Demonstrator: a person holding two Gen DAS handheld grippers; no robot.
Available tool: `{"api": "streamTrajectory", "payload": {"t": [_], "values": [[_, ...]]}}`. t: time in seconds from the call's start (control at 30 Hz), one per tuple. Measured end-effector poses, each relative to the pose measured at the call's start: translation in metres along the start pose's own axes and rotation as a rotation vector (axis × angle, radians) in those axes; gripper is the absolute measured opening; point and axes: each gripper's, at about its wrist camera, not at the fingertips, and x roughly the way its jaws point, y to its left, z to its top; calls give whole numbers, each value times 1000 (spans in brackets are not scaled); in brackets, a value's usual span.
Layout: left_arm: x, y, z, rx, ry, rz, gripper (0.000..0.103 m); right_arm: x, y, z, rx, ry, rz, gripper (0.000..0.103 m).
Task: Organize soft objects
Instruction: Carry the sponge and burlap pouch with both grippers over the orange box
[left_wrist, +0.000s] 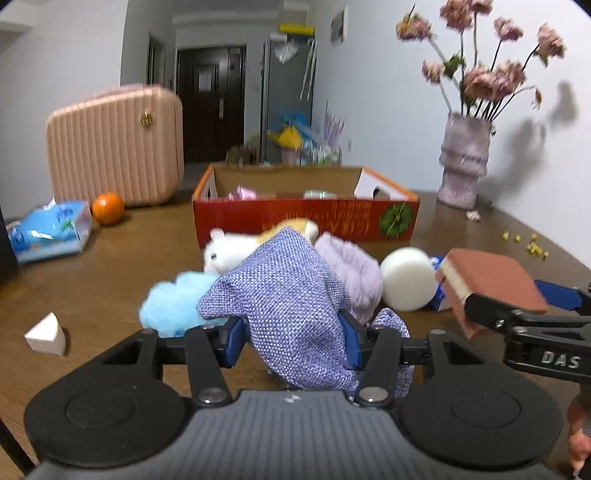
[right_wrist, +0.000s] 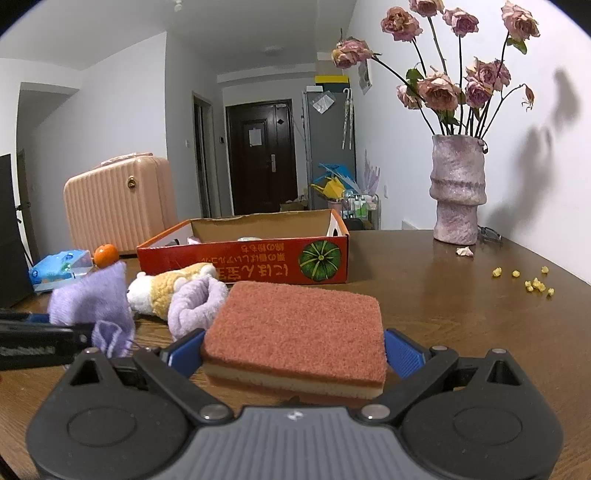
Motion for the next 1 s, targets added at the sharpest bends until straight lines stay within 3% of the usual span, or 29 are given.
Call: {"api": "streamTrajectory", "payload": {"t": [0.5,1.0], "values": [[-24,-1,5,23,-86,0,53,-11,10,4,-57,-75,18,100],[-25,10,45,0,-175,30,53,-5,17,40,-106,-174,18,100]]}}
